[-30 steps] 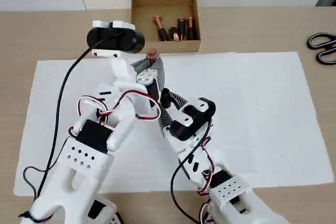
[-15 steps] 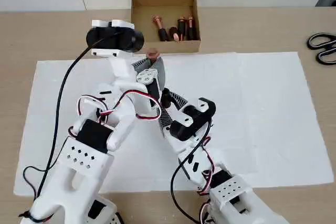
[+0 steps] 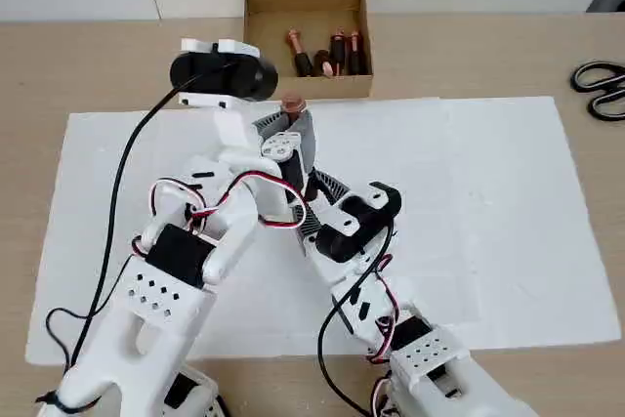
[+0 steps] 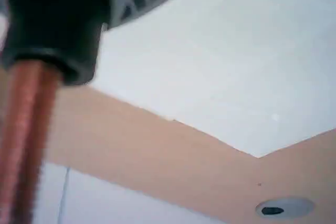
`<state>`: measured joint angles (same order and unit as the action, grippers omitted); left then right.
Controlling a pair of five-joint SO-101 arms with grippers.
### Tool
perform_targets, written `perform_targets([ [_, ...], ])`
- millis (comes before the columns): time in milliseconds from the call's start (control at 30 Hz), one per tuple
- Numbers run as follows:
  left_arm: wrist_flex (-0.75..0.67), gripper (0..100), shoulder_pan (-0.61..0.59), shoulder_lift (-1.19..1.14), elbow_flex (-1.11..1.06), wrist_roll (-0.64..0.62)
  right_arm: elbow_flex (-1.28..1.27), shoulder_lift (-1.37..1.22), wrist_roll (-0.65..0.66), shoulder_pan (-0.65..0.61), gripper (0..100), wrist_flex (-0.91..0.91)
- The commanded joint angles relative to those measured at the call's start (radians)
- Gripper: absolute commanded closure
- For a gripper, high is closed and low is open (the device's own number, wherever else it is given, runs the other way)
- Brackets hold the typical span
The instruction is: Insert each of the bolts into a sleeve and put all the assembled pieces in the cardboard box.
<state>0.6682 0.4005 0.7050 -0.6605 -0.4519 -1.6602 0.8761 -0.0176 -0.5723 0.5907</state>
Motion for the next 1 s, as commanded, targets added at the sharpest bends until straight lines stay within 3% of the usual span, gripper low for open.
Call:
perform_targets([
  [0, 0.011, 99, 0.003, 0.032, 0.024, -0.003, -0.009, 0.016, 0.009, 0.004, 99.5, 0.022],
  [300, 0.084, 99, 0.005, 0.031, 0.025, 0.048, -0.009, 0.016, 0.009, 0.004, 99.5, 0.022],
  [967, 0.084, 99, 0.008, 0.028, -0.022, 0.089, -0.009, 0.016, 0.011, 0.004, 99.5, 0.022],
])
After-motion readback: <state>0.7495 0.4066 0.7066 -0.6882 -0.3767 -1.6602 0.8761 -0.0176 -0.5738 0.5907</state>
